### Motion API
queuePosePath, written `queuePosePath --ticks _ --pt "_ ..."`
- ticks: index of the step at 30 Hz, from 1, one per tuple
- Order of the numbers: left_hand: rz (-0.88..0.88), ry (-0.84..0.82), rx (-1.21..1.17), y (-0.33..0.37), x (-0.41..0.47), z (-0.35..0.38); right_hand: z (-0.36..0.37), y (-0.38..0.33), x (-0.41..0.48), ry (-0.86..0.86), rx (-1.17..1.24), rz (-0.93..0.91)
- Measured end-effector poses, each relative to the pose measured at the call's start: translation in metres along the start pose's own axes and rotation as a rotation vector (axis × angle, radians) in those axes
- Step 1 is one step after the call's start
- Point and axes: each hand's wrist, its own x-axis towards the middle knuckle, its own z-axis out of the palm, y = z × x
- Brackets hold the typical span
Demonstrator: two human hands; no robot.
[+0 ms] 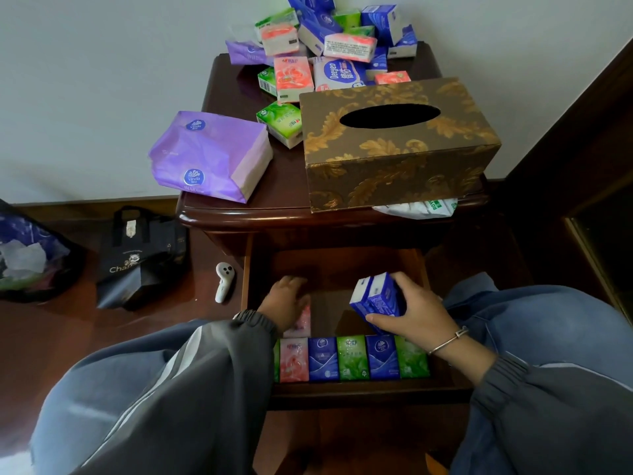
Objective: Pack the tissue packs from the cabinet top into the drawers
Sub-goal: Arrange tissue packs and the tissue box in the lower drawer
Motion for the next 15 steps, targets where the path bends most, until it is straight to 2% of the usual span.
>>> queuePosePath --ticks 2,3,5,7,11,13,15 --pt "-0.075 0.079 -0.374 0.021 -0.012 -0.016 0.001 -0.008 -0.003 0.019 -0.074 -0.077" --pt "-0.113 0.012 -0.562 0.034 -0.022 -0.025 0.002 -0.013 -0.005 0.022 -0.127 -0.122" --pt "-0.14 -0.231 -0.856 0.056 -0.047 -0.037 0.005 -0.025 -0.009 0.036 -0.233 -0.213" --pt "-0.121 -0.372 -0.943 0.072 -0.07 -0.039 0.008 -0.037 -0.012 0.045 -0.318 -0.273" --pt "-0.074 -0.285 -0.906 0.082 -0.092 -0.034 0.016 -0.051 -0.017 0.027 -0.349 -0.286" --pt "-0.093 -0.22 -0.962 0.08 -0.096 -0.033 0.016 -0.051 -0.019 0.024 -0.222 -0.275" --pt "-0.133 -0.139 -1.102 0.076 -0.099 -0.032 0.012 -0.05 -0.02 0.041 0.062 -0.178"
